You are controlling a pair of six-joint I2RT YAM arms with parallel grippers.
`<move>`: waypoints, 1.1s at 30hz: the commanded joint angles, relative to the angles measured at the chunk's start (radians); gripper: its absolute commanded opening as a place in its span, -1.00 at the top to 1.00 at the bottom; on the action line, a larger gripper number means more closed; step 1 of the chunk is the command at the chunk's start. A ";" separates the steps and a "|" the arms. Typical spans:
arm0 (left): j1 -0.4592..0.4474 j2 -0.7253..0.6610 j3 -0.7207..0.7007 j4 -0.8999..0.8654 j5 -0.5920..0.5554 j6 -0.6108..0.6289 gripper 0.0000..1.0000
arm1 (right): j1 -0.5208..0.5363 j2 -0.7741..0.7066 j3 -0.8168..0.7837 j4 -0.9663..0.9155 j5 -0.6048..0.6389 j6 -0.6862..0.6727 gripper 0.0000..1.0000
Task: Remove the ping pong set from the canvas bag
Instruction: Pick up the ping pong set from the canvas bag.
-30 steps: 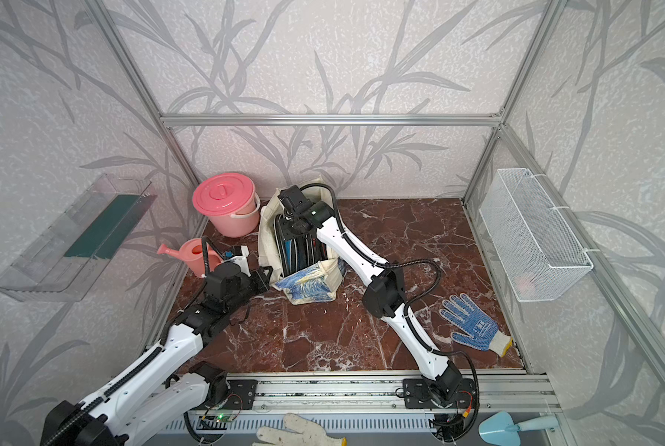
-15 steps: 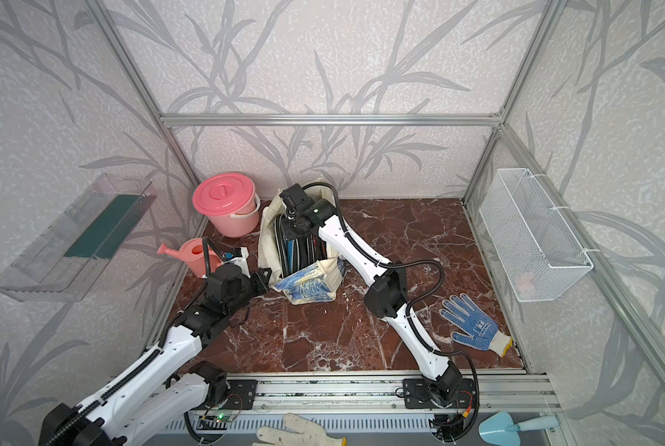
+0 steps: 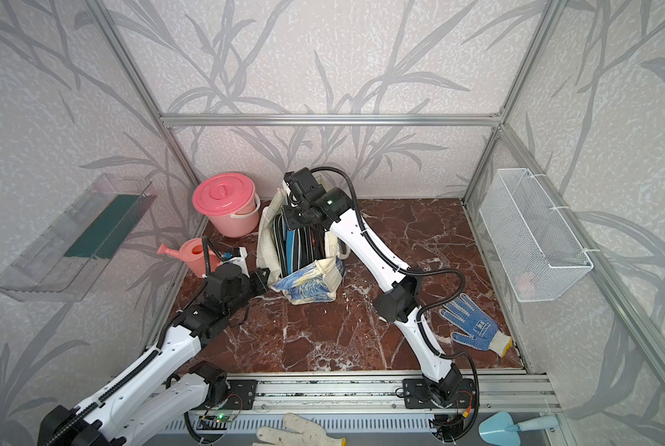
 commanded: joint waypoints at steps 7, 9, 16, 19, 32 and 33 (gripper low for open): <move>0.004 -0.018 0.008 -0.054 -0.116 0.019 1.00 | -0.058 -0.187 0.054 -0.003 -0.026 -0.033 1.00; 0.004 -0.017 0.007 -0.053 -0.120 0.017 1.00 | -0.089 -0.212 0.052 -0.004 -0.048 -0.026 1.00; 0.005 -0.025 -0.002 -0.065 -0.136 0.017 1.00 | -0.216 -0.293 0.032 -0.001 -0.134 0.008 1.00; 0.005 -0.035 -0.007 -0.072 -0.146 0.013 1.00 | -0.269 -0.345 -0.008 0.021 -0.153 0.017 1.00; 0.005 -0.077 -0.011 -0.117 -0.178 -0.001 1.00 | -0.489 -0.489 -0.206 0.148 -0.274 0.076 1.00; 0.005 -0.084 -0.011 -0.119 -0.178 -0.004 1.00 | -0.498 -0.489 -0.226 0.158 -0.280 0.076 1.00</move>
